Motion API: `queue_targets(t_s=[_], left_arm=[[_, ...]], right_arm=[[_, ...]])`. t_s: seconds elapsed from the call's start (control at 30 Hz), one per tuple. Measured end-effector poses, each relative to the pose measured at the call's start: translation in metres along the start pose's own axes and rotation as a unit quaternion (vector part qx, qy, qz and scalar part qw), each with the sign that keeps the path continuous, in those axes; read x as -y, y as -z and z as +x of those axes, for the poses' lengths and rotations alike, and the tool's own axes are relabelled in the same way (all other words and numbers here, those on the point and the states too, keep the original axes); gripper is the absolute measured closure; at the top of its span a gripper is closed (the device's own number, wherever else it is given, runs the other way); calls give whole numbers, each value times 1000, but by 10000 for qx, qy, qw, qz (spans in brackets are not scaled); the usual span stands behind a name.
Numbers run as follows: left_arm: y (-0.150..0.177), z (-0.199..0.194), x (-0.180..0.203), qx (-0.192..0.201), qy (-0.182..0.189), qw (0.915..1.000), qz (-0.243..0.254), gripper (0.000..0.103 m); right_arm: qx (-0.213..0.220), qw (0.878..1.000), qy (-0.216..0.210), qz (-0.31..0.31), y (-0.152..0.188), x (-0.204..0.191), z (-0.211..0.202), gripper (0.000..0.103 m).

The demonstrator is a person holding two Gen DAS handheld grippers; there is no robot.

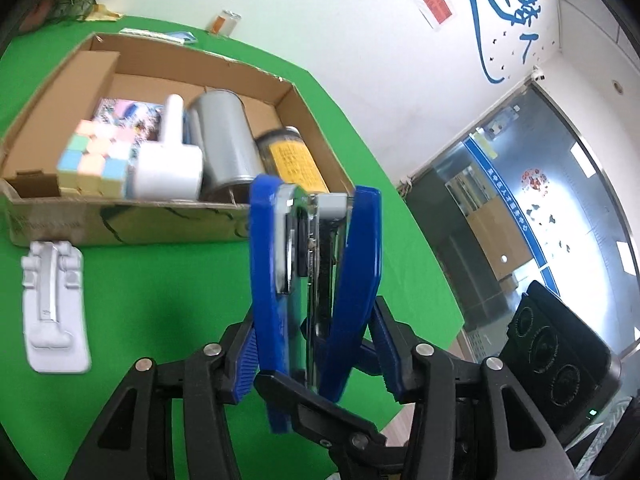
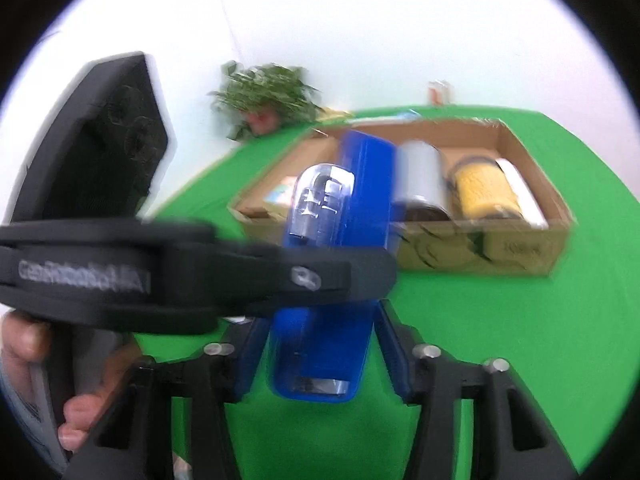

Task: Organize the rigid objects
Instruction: 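Carry the stapler over the box and lower it onto the box flap, then open both grippers and move them to the white phone stand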

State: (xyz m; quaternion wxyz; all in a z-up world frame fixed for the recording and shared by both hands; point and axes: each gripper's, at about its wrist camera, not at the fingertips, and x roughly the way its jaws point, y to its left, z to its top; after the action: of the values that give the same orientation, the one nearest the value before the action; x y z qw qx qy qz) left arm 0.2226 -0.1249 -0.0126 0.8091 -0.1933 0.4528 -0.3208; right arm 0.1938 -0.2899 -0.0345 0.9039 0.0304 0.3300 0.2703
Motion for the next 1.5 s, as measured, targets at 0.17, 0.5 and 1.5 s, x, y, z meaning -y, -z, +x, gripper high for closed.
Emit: queue_targets(t_s=[0.17, 0.5, 1.5], left_arm=[[-13, -17, -23, 140, -64, 9996, -257, 56], [-80, -65, -60, 546, -265, 9978, -255, 56], [-171, -117, -201, 1061, -1501, 9816, -509, 13]], right_arm=[[-80, 9998, -157, -133, -15, -13, 20, 60], [-88, 9987, -437, -240, -81, -39, 62, 60], [-391, 9988, -296, -3, -148, -70, 171, 1]])
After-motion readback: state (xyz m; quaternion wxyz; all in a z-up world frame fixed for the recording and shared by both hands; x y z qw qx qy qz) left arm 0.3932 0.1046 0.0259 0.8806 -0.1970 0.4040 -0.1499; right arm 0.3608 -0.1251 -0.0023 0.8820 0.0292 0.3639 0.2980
